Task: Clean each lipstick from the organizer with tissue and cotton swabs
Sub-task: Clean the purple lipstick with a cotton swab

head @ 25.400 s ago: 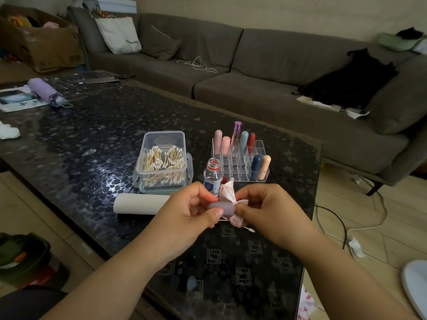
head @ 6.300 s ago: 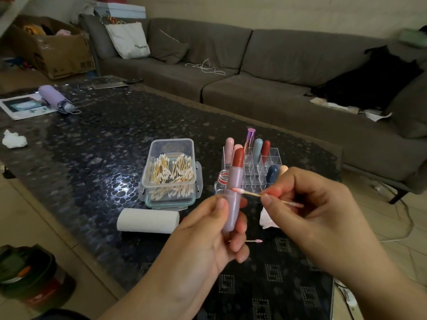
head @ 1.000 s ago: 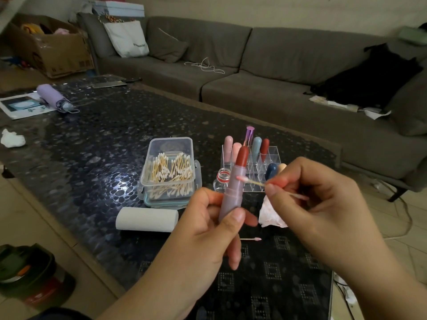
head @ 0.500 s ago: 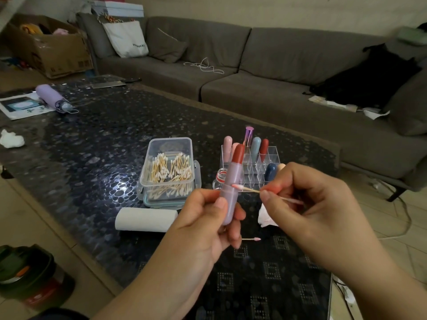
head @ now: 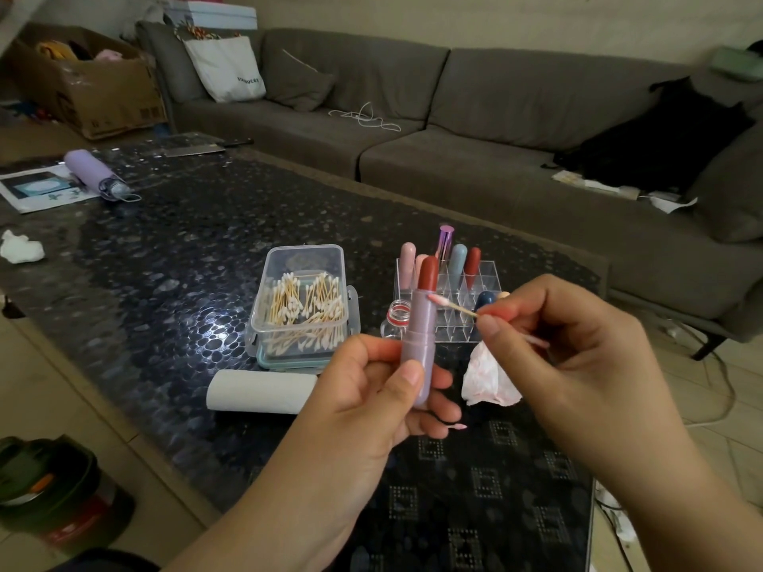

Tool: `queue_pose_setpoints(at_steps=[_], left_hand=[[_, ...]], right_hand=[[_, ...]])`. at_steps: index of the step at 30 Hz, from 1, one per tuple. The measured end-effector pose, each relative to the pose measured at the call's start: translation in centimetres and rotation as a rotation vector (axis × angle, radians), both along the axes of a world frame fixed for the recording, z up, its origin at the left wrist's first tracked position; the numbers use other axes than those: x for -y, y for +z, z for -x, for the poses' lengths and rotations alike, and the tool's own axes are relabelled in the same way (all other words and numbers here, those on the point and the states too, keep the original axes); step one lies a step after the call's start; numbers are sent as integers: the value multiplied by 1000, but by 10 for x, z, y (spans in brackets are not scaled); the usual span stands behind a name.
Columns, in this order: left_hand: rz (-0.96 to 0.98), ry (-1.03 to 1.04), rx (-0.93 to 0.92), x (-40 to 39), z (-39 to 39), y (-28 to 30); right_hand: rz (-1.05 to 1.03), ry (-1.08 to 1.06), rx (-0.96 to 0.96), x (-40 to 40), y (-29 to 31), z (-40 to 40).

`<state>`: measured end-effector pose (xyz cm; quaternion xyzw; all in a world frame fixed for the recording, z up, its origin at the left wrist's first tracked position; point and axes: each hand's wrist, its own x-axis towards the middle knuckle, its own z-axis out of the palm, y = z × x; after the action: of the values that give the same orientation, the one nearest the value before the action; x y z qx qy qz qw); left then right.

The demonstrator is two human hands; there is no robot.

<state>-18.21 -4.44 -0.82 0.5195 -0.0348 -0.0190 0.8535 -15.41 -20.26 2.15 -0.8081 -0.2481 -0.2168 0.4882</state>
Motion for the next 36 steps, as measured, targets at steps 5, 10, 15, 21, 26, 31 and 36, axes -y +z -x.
queue_pose_setpoints(at_steps=[5,10,15,21,26,31,36], left_hand=[[-11,-1,8,-1,-1,-2],[-71,35,-1,0,-1,-2],[-85,48,-5,0,-3,-1],[-126,35,-18,-2,-3,-3],[-88,-8,-53,0,-1,3],[-61,-22,-41,0,1,7],[133,-48,-71,0,-1,6]], right_hand=[[35,82,-52,1,-1,1],[19,31,-7,1,1,0],[47,100,-25,-1,1,3],[51,47,15,-1,0,3],[69,75,2,-3,-1,3],[60,90,-18,-3,-1,3],[36,90,-21,-3,-1,4]])
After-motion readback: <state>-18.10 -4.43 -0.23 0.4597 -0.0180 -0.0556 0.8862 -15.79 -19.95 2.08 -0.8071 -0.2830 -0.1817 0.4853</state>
